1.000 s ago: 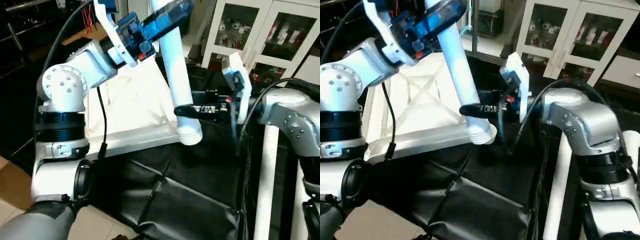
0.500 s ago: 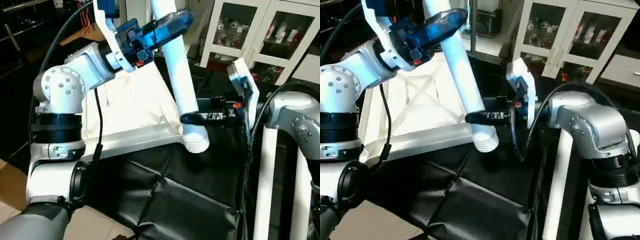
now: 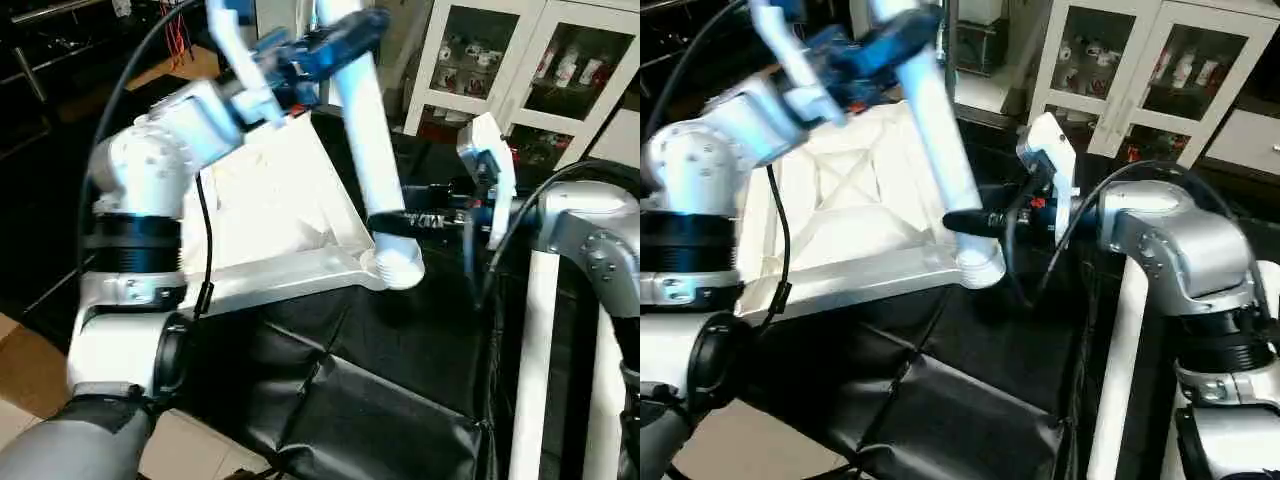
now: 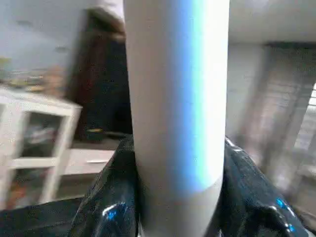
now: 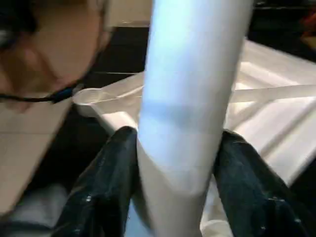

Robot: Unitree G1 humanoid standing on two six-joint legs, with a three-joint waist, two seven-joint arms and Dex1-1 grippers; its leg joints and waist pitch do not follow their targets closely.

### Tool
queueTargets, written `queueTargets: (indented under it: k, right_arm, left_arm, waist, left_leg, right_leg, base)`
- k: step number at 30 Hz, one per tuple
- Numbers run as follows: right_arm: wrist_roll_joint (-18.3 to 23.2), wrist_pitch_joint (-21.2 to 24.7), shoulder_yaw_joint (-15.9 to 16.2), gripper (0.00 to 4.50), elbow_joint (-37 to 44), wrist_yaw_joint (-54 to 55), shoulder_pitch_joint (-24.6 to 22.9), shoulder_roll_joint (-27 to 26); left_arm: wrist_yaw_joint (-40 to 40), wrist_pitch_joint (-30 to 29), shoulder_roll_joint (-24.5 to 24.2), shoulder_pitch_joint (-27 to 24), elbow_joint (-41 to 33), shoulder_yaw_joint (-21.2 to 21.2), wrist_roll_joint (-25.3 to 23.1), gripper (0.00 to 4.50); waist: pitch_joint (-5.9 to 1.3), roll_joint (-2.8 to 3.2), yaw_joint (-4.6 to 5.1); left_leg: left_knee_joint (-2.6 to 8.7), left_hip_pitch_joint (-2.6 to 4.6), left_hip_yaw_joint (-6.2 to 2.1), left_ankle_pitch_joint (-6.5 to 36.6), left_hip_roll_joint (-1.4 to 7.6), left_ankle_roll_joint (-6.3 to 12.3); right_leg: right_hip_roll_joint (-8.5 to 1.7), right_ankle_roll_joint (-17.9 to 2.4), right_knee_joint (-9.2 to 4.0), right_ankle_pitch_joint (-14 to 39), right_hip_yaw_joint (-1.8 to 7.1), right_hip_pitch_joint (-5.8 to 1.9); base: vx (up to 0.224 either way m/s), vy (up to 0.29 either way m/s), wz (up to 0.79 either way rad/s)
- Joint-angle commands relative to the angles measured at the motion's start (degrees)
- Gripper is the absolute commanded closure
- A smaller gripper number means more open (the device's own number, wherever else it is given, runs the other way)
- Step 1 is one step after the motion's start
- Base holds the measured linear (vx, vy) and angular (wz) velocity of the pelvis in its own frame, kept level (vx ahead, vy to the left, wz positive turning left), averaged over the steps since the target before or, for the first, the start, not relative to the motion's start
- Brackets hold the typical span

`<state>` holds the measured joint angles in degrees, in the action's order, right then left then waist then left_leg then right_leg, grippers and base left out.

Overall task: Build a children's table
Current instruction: Insert table leg to table base

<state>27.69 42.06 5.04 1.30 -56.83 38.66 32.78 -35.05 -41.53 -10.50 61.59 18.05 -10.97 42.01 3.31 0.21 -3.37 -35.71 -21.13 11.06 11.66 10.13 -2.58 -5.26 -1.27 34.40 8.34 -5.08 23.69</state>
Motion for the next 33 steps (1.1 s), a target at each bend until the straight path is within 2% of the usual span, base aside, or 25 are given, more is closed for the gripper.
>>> queueTargets:
  k: [1, 3, 5, 7, 8, 10, 11, 14, 16, 17, 18, 21, 25, 27, 29, 30, 31, 33]
  right_arm:
    - [0.34, -2.21, 0.24, 1.86, 2.06, 0.23, 0.79, -0.31]
    - [-2.00, -3.73, 1.79, 1.73, 2.89, 2.36, 0.68, -1.02]
    - [-3.35, -4.71, 2.54, 1.44, 3.13, 3.42, 0.66, -1.31]
    - [-7.38, -7.64, 4.00, 1.34, 2.79, 6.46, 0.83, -2.25]
    - [-10.13, -9.53, 5.16, 1.29, 2.51, 8.59, 1.06, -2.88]
    - [-11.65, -10.44, 5.85, 1.27, 2.63, 10.18, 1.13, -3.95]
    - [-11.95, -10.29, 6.04, 1.27, 2.80, 10.87, 1.12, -4.57]
    - [-12.59, -10.14, 6.60, 1.27, 2.87, 11.71, 1.11, -4.97]
    - [-14.52, -10.61, 7.54, 1.27, 1.91, 13.81, 1.37, -5.40]
    - [-17.01, -10.60, 8.00, 1.27, 0.28, 17.52, 1.95, -6.48]
    - [-17.86, -10.39, 8.09, 1.27, -0.49, 19.05, 2.24, -7.18]
    - [-18.31, -9.31, 7.99, 1.27, -1.28, 20.66, 2.51, -8.45]
    - [-17.61, -4.98, 7.47, 1.27, -2.31, 22.87, 2.87, -11.60]
    - [-16.91, -3.74, 7.26, 1.56, -2.45, 22.60, 2.78, -12.08]
    - [-16.58, -3.33, 6.97, 1.66, -2.34, 22.47, 2.72, -12.23]
    - [-16.30, -3.10, 6.68, 1.76, -2.28, 22.35, 2.72, -12.22]
    - [-16.15, -2.99, 6.55, 1.76, -2.25, 22.29, 2.72, -12.18]
    - [-15.59, -2.58, 6.23, 2.04, -2.13, 21.74, 2.66, -11.75]
  left_arm:
    - [6.62, 2.59, -0.82, 0.42, 1.34, -0.77, -5.26, 2.79]
    - [9.64, 3.68, 0.29, 0.82, 1.56, -1.29, -5.99, 2.79]
    - [10.89, 4.29, 0.68, 1.01, 1.69, -1.40, -6.52, 2.81]
    - [13.14, 5.43, 1.44, 1.45, 2.03, -1.56, -7.64, 2.82]
    - [14.91, 5.87, 2.08, 1.86, 2.31, -2.02, -7.89, 2.82]
    - [17.41, 6.46, 2.90, 2.35, 2.53, -2.65, -7.79, 2.82]
    - [18.47, 6.52, 3.35, 2.52, 2.47, -2.90, -7.41, 2.82]
    - [18.38, 6.05, 3.50, 2.64, 2.40, -2.69, -7.03, 2.82]
    - [18.62, 5.90, 3.87, 2.68, 2.04, -2.65, -7.07, 2.82]
    - [19.03, 5.81, 4.36, 2.67, 1.73, -2.94, -7.09, 2.82]
    - [18.82, 5.62, 4.39, 2.68, 1.68, -2.88, -7.18, 2.82]
    - [18.92, 5.52, 4.58, 2.69, 1.63, -2.97, -7.08, 2.82]
    - [19.19, 5.60, 4.83, 2.62, 1.04, -2.61, -6.59, 2.82]
    - [18.72, 5.79, 4.49, 2.66, 1.07, -2.14, -7.04, 2.82]
    - [18.63, 5.97, 4.35, 2.68, 1.13, -2.08, -7.38, 2.82]
    - [18.54, 6.05, 4.23, 2.70, 1.25, -2.15, -7.50, 2.82]
    - [18.44, 6.10, 4.14, 2.72, 1.31, -2.15, -7.62, 2.82]
    - [18.28, 6.39, 3.83, 2.77, 1.57, -2.14, -8.03, 2.82]
  waist:
    - [-4.48, 0.08, 0.02]
    - [-4.53, -0.04, 0.09]
    - [-4.49, 0.00, 0.47]
    - [-4.52, 0.20, 0.56]
    - [-4.56, 0.20, 0.58]
    - [-4.57, 0.23, 0.62]
    - [-4.58, 0.43, 0.65]
    - [-4.62, 0.55, 0.51]
    - [-4.60, 0.54, 0.46]
    - [-4.57, 0.77, 0.46]
    - [-4.55, 0.66, 0.53]
    - [-4.49, 0.65, 0.59]
    - [-4.60, 0.83, 0.86]
    - [-4.54, 0.81, 1.04]
    - [-4.53, 0.94, 1.10]
    - [-4.53, 0.55, 1.14]
    - [-4.53, 0.68, 1.08]
    - [-4.52, 0.75, 1.11]
  left_leg:
    - [3.86, 0.39, -1.39, 7.85, 2.52, 1.57]
    - [3.82, 0.40, -1.36, 7.57, 2.43, 2.04]
    - [3.74, 0.24, -1.39, 7.86, 2.30, 2.32]
    - [3.76, 0.32, -1.44, 7.66, 2.41, 2.04]
    - [3.75, 0.36, -1.45, 7.38, 2.48, 1.74]
    - [3.78, 0.42, -1.42, 7.45, 2.45, 1.74]
    - [3.82, 0.36, -1.45, 7.40, 2.45, 2.10]
    - [3.86, 0.52, -1.45, 7.47, 2.54, 2.56]
    - [3.87, 0.50, -1.45, 7.25, 2.56, 2.34]
    - [3.89, 0.49, -1.45, 7.47, 2.52, 2.14]
    - [3.93, 0.49, -1.45, 7.54, 2.53, 1.87]
    - [4.00, 0.56, -1.44, 8.91, 2.41, 1.26]
    - [4.02, 0.49, -1.54, 8.38, 2.44, 1.54]
    - [4.09, 0.45, -1.56, 8.73, 2.49, 1.60]
    - [4.08, 0.53, -1.55, 8.59, 2.53, 1.45]
    - [4.05, 0.45, -1.48, 8.56, 2.49, 1.50]
    - [4.05, 0.50, -1.50, 8.56, 2.49, 1.46]
    - [4.04, 0.50, -1.49, 8.52, 2.49, 1.51]
  right_leg:
    - [-3.02, -12.31, -3.58, 12.73, 2.61, -3.92]
    - [-2.92, -12.04, -3.64, 12.95, 2.55, -3.93]
    - [-2.85, -10.87, -3.79, 13.95, 2.49, -4.02]
    - [-2.92, -10.54, -3.92, 14.51, 2.47, -3.73]
    - [-2.95, -10.69, -3.82, 14.08, 2.45, -3.65]
    - [-2.83, -11.47, -3.74, 12.97, 2.45, -3.64]
    - [-2.80, -12.15, -3.53, 11.48, 2.46, -3.70]
    - [-2.78, -12.69, -3.48, 10.37, 2.47, -3.66]
    - [-2.81, -12.95, -3.40, 9.71, 2.51, -3.65]
    - [-2.85, -13.09, -3.37, 9.71, 2.54, -3.65]
    - [-2.85, -13.05, -3.43, 9.96, 2.53, -3.60]
    - [-2.89, -12.75, -3.60, 11.54, 2.54, -3.70]
    - [-2.83, -13.20, -3.37, 9.20, 2.53, -3.78]
    - [-2.86, -13.44, -3.35, 9.04, 2.53, -3.87]
    - [-2.87, -13.49, -3.33, 8.72, 2.57, -3.85]
    - [-2.87, -13.40, -3.39, 8.76, 2.59, -3.90]
    - [-2.93, -13.45, -3.30, 8.90, 2.60, -3.92]
    - [-2.93, -13.30, -3.35, 9.16, 2.62, -3.90]
  base:
    - [0.000, 0.000, 0.00]
    - [0.000, 0.000, 0.00]
    - [0.000, 0.000, 0.00]
    - [0.000, 0.000, 0.00]
    - [0.000, 0.000, 0.00]
    - [0.000, 0.000, 0.00]
    - [0.000, 0.000, 0.00]
    - [0.000, 0.000, 0.00]
    - [0.000, 0.000, 0.00]
    - [0.000, 0.000, 0.00]
    - [0.000, 0.000, 0.00]
    - [0.000, 0.000, 0.00]
    - [0.000, 0.000, 0.00]
    - [0.000, 0.000, 0.00]
    - [0.000, 0.000, 0.00]
    - [0.000, 0.000, 0.00]
    - [0.000, 0.000, 0.00]
    - [0.000, 0.000, 0.00]
